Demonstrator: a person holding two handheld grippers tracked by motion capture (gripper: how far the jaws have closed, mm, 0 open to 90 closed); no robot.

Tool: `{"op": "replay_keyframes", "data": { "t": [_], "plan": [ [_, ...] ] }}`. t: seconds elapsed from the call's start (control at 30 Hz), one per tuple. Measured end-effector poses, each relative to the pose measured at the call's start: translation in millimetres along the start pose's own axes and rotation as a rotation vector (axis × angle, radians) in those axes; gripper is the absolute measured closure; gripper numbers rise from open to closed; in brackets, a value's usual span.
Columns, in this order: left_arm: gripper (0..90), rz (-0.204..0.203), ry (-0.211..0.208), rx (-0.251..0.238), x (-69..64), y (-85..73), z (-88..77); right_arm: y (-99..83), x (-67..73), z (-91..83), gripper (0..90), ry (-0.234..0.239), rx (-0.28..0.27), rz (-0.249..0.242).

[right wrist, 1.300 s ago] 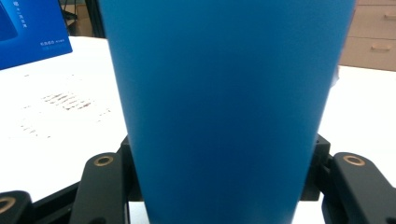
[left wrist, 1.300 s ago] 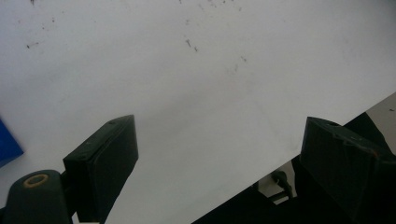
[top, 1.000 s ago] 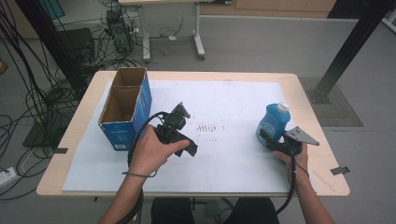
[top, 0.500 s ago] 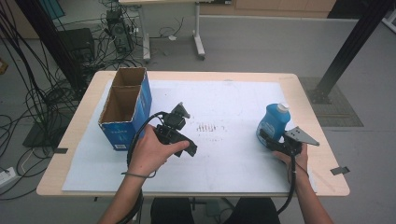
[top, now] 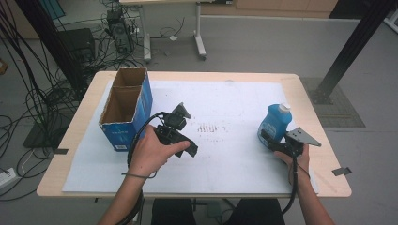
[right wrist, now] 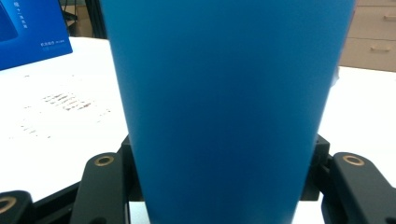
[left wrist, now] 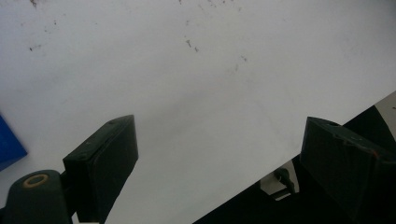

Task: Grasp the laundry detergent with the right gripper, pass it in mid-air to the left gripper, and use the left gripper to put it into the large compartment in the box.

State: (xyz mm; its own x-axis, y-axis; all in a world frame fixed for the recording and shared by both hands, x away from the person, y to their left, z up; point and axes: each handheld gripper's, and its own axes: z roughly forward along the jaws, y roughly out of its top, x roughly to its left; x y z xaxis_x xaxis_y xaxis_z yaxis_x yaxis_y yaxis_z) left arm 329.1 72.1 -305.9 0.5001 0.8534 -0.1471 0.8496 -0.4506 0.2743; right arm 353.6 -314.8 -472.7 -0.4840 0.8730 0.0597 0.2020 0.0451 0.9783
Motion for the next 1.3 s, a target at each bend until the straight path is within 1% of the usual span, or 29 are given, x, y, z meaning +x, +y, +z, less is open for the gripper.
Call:
{"op": "replay_keyframes", "data": {
  "t": [0.23, 0.27, 0.4, 0.5, 0.53, 0.6, 0.7, 0.73, 0.77, 0.83, 0.9, 0.93, 1.03, 1.1, 1.17, 1.3],
  "plan": [
    [11.6, 0.012, -0.003, -0.002, -0.1, 3.6, -1.4, 0.1, 0.0, -0.1, 39.9, 0.001, 0.0, 0.0],
    [11.6, 0.013, -0.004, -0.003, -0.3, 4.8, -1.7, 0.2, -0.9, 0.5, 39.9, 0.0, -0.007, -0.011],
    [11.6, 0.017, -0.007, -0.002, 0.1, 6.6, -2.6, 0.3, -0.7, 0.4, 40.0, 0.0, -0.006, -0.008],
    [11.6, 0.028, -0.009, -0.006, 0.3, 7.9, -6.1, 0.5, -1.2, 0.5, 40.2, 0.002, -0.008, -0.014],
    [11.6, 0.03, -0.01, -0.008, 0.6, 8.4, -7.0, 0.4, -0.5, -0.1, 40.2, 0.006, 0.001, 0.004],
    [11.6, 0.031, -0.01, -0.009, 0.6, 8.9, -7.9, 0.6, -0.9, -0.1, 40.2, 0.008, 0.002, 0.006],
    [11.6, 0.049, -0.018, -0.009, -0.1, 11.4, -9.8, 1.2, -3.3, -0.1, 40.4, 0.02, 0.001, 0.007],
    [11.6, 0.049, -0.018, -0.009, -0.1, 11.4, -9.8, 1.2, -3.3, -0.1, 40.4, 0.02, 0.001, 0.007],
    [11.6, 0.06, -0.022, -0.005, -0.9, 12.4, -10.0, 1.3, -3.8, -0.7, 40.4, 0.026, 0.003, 0.015],
    [11.6, 0.071, -0.02, -0.003, -1.5, 13.4, -10.4, 1.8, -3.8, -1.0, 40.5, 0.032, 0.006, 0.016],
    [11.6, 0.072, -0.021, -0.003, -1.9, 14.1, -10.7, 2.0, -3.6, -1.3, 40.5, 0.038, 0.007, 0.019],
    [11.7, 0.078, -0.021, -0.003, -2.1, 14.9, -11.2, 2.6, -2.5, -1.6, 40.5, 0.052, 0.014, 0.021],
    [11.6, 0.088, -0.024, -0.001, -1.3, 16.0, -12.1, 4.4, -1.4, -2.2, 40.5, 0.07, 0.023, 0.02],
    [11.6, 0.09, -0.024, -0.003, -0.7, 16.1, -12.5, 5.0, -1.2, -2.5, 40.5, 0.074, 0.025, 0.018],
    [11.6, 0.107, -0.03, -0.004, 0.2, 15.9, -13.4, 7.2, -1.7, -3.6, 40.5, 0.089, 0.035, 0.017],
    [11.6, 0.127, -0.04, -0.003, 0.9, 14.9, -15.6, 11.4, -3.0, -5.6, 40.5, 0.109, 0.049, 0.01]
  ]
}}
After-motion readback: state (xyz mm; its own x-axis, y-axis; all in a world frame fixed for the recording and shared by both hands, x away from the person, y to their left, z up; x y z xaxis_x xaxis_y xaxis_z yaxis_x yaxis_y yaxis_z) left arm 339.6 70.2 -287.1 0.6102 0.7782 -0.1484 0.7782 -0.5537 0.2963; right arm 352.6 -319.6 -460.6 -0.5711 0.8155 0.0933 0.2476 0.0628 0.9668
